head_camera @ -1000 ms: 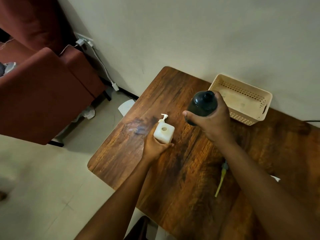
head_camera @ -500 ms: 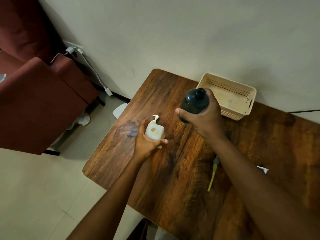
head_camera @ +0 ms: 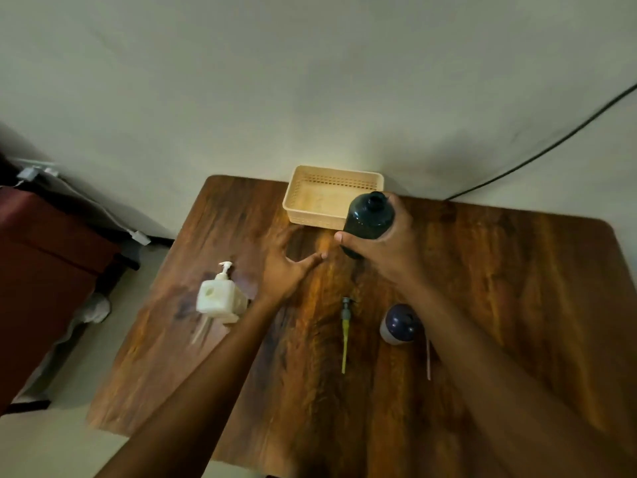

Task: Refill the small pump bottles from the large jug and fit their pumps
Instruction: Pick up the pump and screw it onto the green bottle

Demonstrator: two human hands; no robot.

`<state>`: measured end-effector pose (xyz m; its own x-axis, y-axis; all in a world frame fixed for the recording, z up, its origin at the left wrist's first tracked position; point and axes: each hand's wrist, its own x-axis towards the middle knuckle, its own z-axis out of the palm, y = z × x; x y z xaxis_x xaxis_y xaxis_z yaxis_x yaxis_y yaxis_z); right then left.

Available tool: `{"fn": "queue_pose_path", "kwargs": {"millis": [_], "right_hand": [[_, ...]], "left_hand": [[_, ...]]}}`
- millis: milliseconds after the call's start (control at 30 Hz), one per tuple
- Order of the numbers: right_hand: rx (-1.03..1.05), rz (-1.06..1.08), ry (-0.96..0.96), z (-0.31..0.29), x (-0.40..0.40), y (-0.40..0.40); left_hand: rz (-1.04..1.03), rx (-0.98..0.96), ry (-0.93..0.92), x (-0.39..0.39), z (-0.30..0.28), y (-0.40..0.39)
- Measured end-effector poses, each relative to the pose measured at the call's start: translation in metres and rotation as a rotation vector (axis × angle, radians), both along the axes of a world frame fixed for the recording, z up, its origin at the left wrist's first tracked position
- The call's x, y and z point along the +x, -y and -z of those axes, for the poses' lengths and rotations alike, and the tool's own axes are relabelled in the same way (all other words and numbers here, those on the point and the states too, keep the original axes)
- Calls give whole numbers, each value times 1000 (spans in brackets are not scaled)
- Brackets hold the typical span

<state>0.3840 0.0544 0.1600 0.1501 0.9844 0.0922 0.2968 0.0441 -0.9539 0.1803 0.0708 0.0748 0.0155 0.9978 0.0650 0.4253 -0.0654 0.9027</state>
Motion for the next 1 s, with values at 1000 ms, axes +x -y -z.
{"fn": "queue_pose_path", "kwargs": {"millis": [1000], "right_hand": [[-122,138,77,55,91,18]], "left_hand": [[0,-609,-483,93,132,30]]}}
